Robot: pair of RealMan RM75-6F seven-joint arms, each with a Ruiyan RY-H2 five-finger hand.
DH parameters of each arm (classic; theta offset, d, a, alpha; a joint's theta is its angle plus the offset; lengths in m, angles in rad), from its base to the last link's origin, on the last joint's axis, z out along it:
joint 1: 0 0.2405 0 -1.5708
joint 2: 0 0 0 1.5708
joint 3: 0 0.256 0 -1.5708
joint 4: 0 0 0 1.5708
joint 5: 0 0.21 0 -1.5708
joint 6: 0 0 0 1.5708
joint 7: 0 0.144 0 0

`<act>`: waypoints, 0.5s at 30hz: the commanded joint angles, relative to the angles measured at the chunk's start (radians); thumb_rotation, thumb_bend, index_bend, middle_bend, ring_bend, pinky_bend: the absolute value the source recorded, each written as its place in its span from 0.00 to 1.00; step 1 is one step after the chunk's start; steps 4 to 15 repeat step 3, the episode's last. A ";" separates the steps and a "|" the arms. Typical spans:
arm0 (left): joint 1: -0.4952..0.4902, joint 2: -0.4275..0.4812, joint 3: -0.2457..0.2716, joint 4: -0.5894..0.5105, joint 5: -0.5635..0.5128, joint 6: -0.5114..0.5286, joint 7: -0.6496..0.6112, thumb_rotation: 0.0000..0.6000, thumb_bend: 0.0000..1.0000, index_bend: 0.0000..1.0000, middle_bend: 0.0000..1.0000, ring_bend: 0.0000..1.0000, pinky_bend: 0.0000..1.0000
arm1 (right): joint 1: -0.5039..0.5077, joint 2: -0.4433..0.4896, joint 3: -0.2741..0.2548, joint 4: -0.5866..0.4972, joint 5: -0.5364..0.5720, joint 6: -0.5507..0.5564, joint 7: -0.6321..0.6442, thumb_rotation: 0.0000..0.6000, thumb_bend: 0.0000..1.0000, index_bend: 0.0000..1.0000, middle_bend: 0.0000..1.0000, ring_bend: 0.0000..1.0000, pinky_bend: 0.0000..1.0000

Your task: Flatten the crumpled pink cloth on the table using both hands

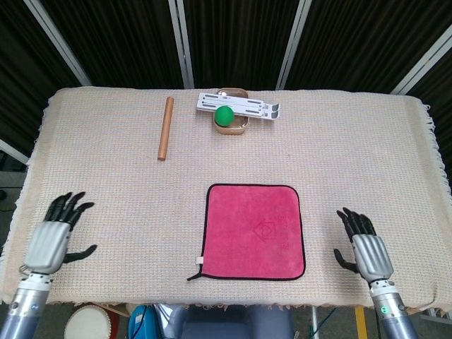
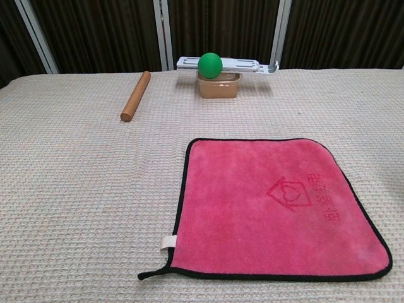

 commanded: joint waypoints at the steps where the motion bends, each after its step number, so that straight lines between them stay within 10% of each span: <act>1: 0.086 0.050 0.019 0.041 -0.002 0.086 0.056 1.00 0.09 0.16 0.03 0.00 0.00 | -0.009 0.014 0.010 0.015 -0.010 0.021 0.004 1.00 0.37 0.00 0.00 0.00 0.00; 15: 0.112 0.062 0.023 0.061 -0.022 0.094 0.033 1.00 0.09 0.15 0.02 0.00 0.00 | -0.017 0.019 0.015 0.025 -0.017 0.038 0.005 1.00 0.37 0.00 0.00 0.00 0.00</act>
